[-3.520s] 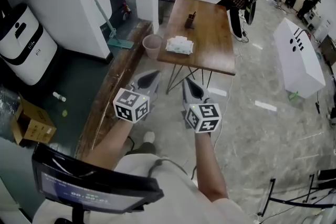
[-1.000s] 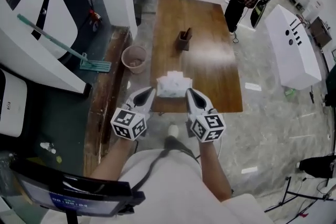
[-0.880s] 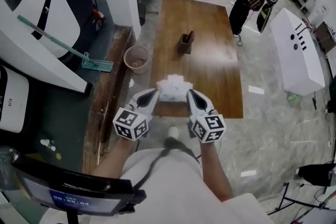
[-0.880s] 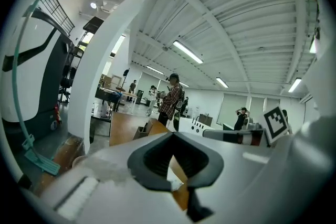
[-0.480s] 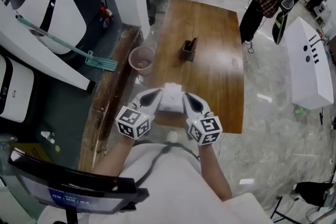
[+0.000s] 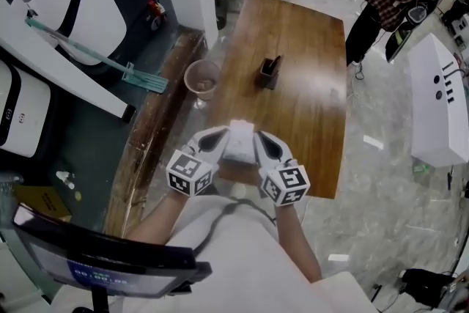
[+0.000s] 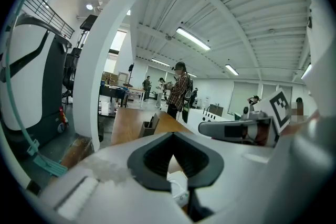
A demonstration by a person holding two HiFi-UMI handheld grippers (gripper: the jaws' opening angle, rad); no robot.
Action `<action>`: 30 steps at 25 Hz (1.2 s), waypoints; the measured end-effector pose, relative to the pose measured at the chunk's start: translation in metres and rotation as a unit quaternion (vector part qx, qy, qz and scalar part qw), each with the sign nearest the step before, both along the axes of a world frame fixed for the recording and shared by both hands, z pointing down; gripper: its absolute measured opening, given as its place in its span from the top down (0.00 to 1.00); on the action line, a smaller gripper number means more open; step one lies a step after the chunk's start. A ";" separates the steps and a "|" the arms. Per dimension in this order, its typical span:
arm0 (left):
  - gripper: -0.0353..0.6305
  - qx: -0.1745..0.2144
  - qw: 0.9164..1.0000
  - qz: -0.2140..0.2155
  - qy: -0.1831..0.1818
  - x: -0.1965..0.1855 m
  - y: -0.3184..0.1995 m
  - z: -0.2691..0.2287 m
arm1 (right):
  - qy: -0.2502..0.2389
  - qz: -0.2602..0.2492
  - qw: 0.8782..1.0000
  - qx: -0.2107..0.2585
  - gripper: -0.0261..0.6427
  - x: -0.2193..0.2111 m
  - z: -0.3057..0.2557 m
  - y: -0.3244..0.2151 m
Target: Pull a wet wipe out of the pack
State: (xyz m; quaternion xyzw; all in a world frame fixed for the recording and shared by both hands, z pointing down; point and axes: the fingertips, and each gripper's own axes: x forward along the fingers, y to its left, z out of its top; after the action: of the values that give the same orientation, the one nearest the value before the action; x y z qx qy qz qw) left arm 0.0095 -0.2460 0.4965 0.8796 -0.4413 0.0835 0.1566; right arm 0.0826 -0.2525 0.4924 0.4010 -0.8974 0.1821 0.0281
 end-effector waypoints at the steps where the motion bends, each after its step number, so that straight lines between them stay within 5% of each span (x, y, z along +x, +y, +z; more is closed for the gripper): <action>1: 0.94 0.001 1.000 0.001 -0.003 -0.002 -0.002 0.001 | 0.002 -0.001 1.000 -0.002 0.95 -0.001 0.002 -0.002; 8: 0.92 -0.025 0.998 0.051 -0.041 -0.012 -0.006 0.026 | 0.012 0.026 0.999 -0.021 0.95 -0.012 0.014 -0.013; 18: 0.79 -0.079 0.978 0.152 -0.118 0.002 0.005 0.098 | 0.028 0.088 0.995 -0.035 0.95 -0.006 0.022 -0.012; 24: 0.60 -0.103 0.969 0.155 -0.163 0.010 0.010 0.139 | 0.033 0.121 0.991 -0.044 0.95 0.008 0.028 -0.011; 30: 0.65 -0.115 0.968 0.148 -0.168 0.018 0.001 0.153 | 0.043 0.138 0.988 -0.058 0.95 0.018 0.040 -0.005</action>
State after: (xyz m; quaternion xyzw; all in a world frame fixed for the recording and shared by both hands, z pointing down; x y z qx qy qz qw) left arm 0.0270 -0.2452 0.6498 0.8845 -0.3137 0.3028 0.1662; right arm 0.1007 -0.2576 0.5322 0.5261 -0.8192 0.2188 0.0648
